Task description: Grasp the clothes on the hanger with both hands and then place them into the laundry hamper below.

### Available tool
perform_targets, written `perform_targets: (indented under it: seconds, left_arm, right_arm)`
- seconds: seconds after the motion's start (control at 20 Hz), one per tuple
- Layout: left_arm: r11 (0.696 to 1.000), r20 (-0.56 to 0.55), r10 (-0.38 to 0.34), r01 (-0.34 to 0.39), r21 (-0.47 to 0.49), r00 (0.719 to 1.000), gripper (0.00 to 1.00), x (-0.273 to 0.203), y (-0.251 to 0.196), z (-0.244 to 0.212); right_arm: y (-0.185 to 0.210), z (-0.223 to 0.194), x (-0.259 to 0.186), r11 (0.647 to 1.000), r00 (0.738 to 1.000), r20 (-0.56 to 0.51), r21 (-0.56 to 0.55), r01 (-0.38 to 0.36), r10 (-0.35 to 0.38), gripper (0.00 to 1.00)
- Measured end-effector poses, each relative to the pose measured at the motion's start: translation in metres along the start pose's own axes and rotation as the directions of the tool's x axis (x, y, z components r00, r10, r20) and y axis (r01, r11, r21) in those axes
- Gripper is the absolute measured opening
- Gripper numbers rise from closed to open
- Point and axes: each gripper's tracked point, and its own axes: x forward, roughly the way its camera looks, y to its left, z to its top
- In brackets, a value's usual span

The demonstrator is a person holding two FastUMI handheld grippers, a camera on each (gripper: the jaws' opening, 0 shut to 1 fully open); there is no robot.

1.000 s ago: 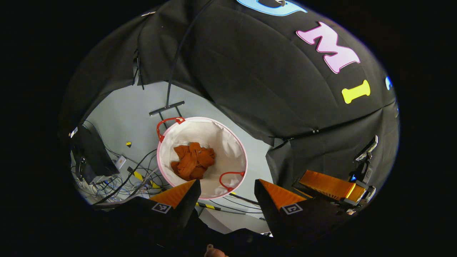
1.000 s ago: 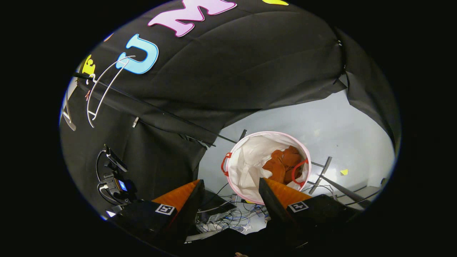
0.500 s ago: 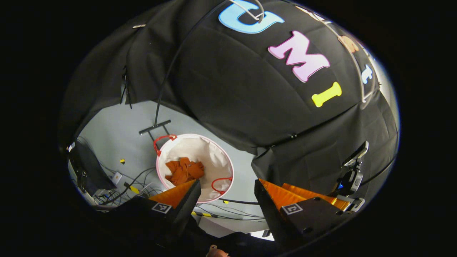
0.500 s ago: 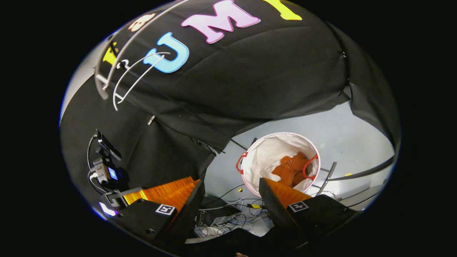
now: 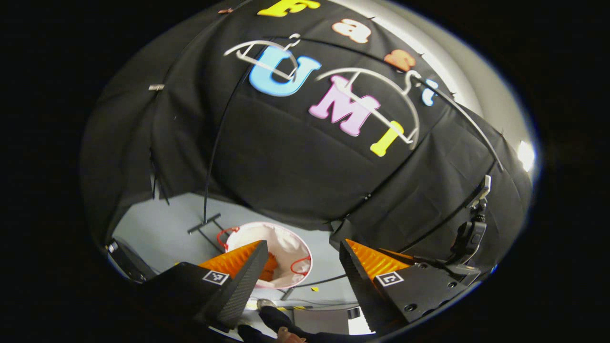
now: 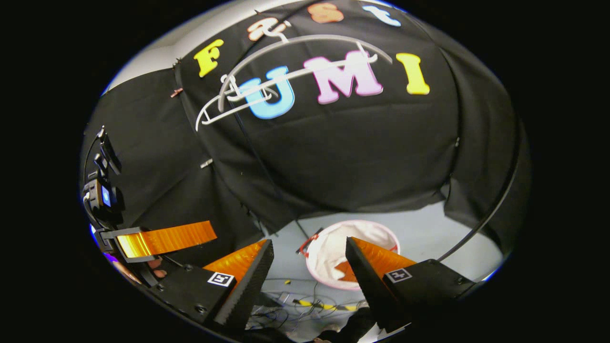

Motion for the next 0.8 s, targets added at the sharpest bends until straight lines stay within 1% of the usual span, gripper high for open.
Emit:
perform_targets:
  seconds: [0.05, 0.1, 0.2, 0.3, 0.35, 0.45, 0.5, 0.55, 0.6, 0.65, 0.7, 0.75, 0.8]
  left_arm:
    - [0.999, 0.043, -0.025, 0.024, 0.04, 0.999, 0.96, -0.015, -0.011, 0.013]
    - [0.996, 0.092, -0.059, 0.052, 0.077, 0.994, 0.96, -0.035, -0.029, 0.024]
    - [0.985, 0.197, -0.124, 0.097, 0.142, 0.973, 0.96, -0.067, -0.059, 0.052]
    - [0.977, 0.293, -0.164, 0.113, 0.183, 0.942, 0.96, -0.092, -0.077, 0.074]
    - [0.973, 0.338, -0.18, 0.117, 0.199, 0.924, 0.95, -0.099, -0.086, 0.088]
    - [0.965, 0.411, -0.206, 0.114, 0.237, 0.888, 0.95, -0.112, -0.102, 0.102]
    - [0.962, 0.444, -0.208, 0.101, 0.254, 0.872, 0.95, -0.12, -0.108, 0.106]
    - [0.961, 0.471, -0.2, 0.079, 0.265, 0.859, 0.95, -0.128, -0.114, 0.112]
    - [0.96, 0.499, -0.194, 0.059, 0.273, 0.845, 0.92, -0.135, -0.12, 0.118]
    - [0.959, 0.53, -0.19, 0.041, 0.28, 0.826, 0.99, -0.143, -0.127, 0.124]
    - [0.957, 0.56, -0.191, 0.027, 0.288, 0.806, 0.95, -0.149, -0.133, 0.132]
    - [0.954, 0.584, -0.192, 0.012, 0.298, 0.789, 0.95, -0.154, -0.139, 0.138]
    - [0.953, 0.595, -0.186, -0.005, 0.304, 0.781, 0.95, -0.154, -0.143, 0.139]
  right_arm:
    - [-0.002, 0.018, -0.015, 1.0, 0.997, 0.071, -0.014, 0.024, -0.023, 1.0]
    - [-0.003, 0.041, -0.035, 0.999, 0.989, 0.145, -0.026, 0.047, -0.043, 1.0]
    - [-0.003, 0.076, -0.069, 0.994, 0.957, 0.281, -0.056, 0.09, -0.071, 0.98]
    - [0.003, 0.111, -0.102, 0.988, 0.907, 0.414, -0.09, 0.123, -0.075, 0.98]
    - [0.005, 0.13, -0.121, 0.985, 0.875, 0.48, -0.107, 0.133, -0.066, 1.0]
    - [0.007, 0.163, -0.158, 0.98, 0.805, 0.591, -0.127, 0.152, -0.048, 1.0]
    - [0.008, 0.174, -0.169, 0.979, 0.776, 0.63, -0.132, 0.154, -0.037, 1.0]
    - [0.006, 0.176, -0.177, 0.98, 0.758, 0.652, -0.133, 0.15, -0.027, 0.98]
    - [0.006, 0.181, -0.183, 0.981, 0.748, 0.664, -0.135, 0.141, -0.016, 1.0]
    - [0.005, 0.185, -0.191, 0.981, 0.737, 0.676, -0.14, 0.131, -0.002, 1.0]
    - [0.007, 0.192, -0.197, 0.981, 0.728, 0.685, -0.147, 0.128, 0.008, 1.0]
    - [0.005, 0.193, -0.203, 0.979, 0.718, 0.696, -0.154, 0.133, 0.012, 0.98]
    - [0.001, 0.198, -0.209, 0.977, 0.715, 0.699, -0.16, 0.139, 0.013, 1.0]
